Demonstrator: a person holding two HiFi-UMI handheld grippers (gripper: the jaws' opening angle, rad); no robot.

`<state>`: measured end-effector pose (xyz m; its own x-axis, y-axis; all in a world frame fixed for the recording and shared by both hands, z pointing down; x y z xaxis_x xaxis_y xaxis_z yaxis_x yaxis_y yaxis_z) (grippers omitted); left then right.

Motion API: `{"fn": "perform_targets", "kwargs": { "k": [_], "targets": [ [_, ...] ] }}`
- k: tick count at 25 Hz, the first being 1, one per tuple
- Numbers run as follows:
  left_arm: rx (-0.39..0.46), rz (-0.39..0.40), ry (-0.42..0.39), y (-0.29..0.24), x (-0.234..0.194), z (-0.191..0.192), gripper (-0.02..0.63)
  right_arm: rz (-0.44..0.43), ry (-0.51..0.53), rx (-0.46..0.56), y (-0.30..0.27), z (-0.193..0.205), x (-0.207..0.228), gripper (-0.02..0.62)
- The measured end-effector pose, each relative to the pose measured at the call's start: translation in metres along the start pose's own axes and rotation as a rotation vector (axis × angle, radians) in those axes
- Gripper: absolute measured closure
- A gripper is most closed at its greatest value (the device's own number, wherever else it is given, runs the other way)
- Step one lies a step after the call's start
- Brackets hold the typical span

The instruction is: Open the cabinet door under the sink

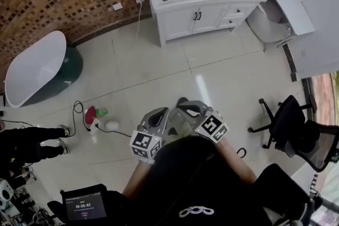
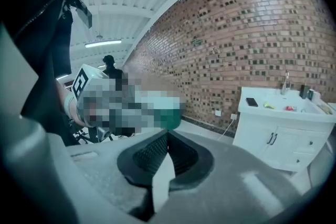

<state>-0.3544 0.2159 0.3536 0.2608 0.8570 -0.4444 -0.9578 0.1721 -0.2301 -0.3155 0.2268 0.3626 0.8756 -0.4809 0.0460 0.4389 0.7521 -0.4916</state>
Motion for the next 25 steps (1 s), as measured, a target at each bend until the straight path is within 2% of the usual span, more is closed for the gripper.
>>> {"fn": "perform_targets", "kwargs": {
  "k": [4,8,13,19,25],
  "targets": [
    [-0.035,-0.003,-0.017,-0.024,-0.029,-0.023,0.591,0.021,-0.033,0.015,-0.016,-0.011,0.042,0.604],
    [-0.045,-0.007,0.000,-0.055,-0.061,-0.049,0.591,0.054,-0.078,0.024,-0.027,-0.017,0.085,0.604],
    [-0.071,0.047,-0.026,-0.111,-0.079,-0.078,0.591,0.114,-0.148,0.036,-0.030,-0.017,0.147,0.604],
    [-0.129,0.090,-0.003,-0.151,-0.086,-0.078,0.591,0.196,-0.268,0.001,-0.022,0.009,0.207,0.604],
    [-0.197,0.179,0.012,-0.198,-0.114,-0.084,0.591,0.262,-0.331,-0.026,-0.042,0.008,0.258,0.604]
  ]
}}
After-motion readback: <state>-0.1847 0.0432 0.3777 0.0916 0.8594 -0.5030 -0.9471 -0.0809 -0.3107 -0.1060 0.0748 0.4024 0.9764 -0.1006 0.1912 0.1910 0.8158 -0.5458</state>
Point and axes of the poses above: the fingertips, and each gripper's own axes: y backward along the fingers, x to its right, z out of its underside, the point moved 1 cm from there along y, backward along the fingers, and after that the axes turned 14 degrees about z, right-handed, at the moved point
